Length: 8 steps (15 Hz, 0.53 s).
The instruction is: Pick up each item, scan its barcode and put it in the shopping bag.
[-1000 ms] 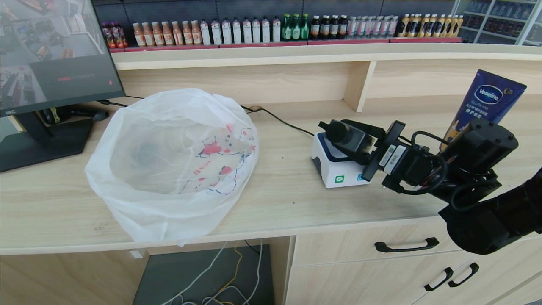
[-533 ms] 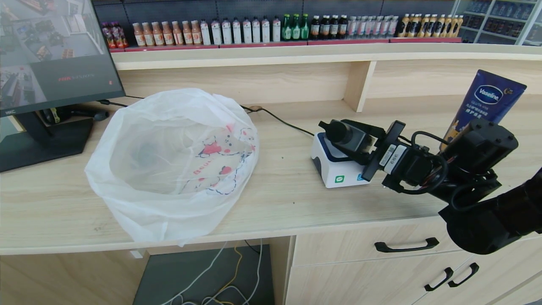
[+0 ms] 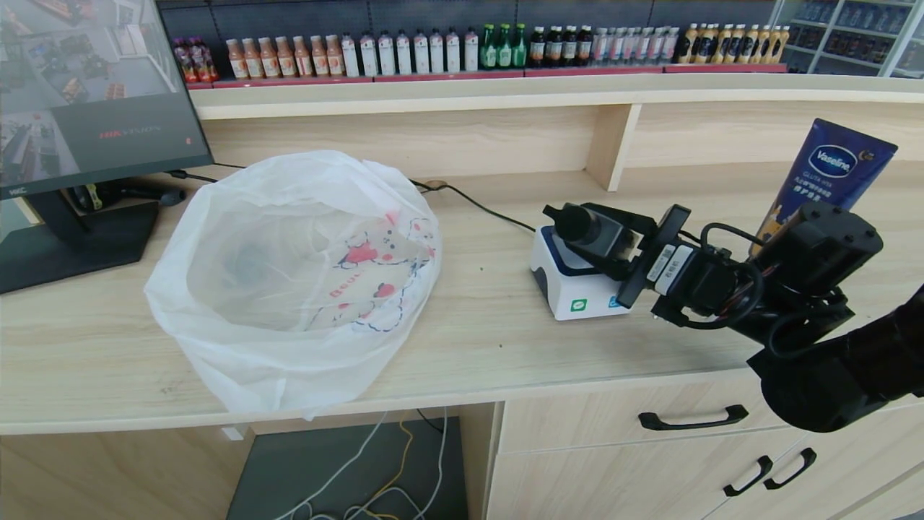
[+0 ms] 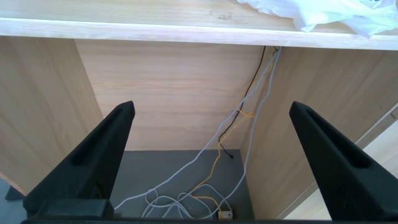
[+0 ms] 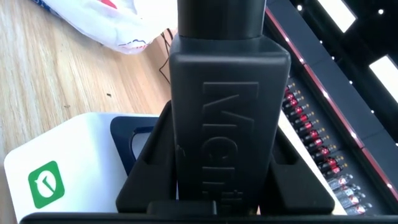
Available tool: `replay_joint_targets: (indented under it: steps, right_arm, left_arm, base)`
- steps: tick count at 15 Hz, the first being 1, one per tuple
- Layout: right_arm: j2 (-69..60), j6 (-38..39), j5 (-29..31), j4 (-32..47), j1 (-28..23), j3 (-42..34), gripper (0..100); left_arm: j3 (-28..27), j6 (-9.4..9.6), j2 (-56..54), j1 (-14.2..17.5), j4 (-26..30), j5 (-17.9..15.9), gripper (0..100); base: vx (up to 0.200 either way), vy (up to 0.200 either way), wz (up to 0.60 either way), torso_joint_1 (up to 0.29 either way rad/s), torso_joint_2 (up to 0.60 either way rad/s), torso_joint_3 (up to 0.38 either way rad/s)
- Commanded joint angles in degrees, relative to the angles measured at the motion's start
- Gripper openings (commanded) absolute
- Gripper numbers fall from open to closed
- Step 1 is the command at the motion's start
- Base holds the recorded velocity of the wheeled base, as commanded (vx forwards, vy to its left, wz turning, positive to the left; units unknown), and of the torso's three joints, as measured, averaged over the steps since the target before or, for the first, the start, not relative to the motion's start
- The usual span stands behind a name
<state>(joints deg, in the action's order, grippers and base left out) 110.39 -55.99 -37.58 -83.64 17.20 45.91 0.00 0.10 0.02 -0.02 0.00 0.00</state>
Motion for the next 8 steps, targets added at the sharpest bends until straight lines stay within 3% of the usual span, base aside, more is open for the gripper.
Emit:
replay_joint_targets:
  steps: [1, 8]
  right_arm:
    - [-0.3, 0.3, 0.0, -0.2, 0.0, -0.2, 0]
    - [-3.2, 5.3, 1.1, -0.9, 0.7, 0.2, 0]
  left_arm:
    - [0.0, 0.08, 0.0, 0.0, 0.0, 0.0, 100]
    - [0.0, -0.01, 0.0, 0.0, 0.0, 0.0, 100]
  base:
    - [0.0, 0.0, 0.0, 0.0, 0.0, 0.0]
    - [0.0, 0.0, 0.0, 0.0, 0.0, 0.0]
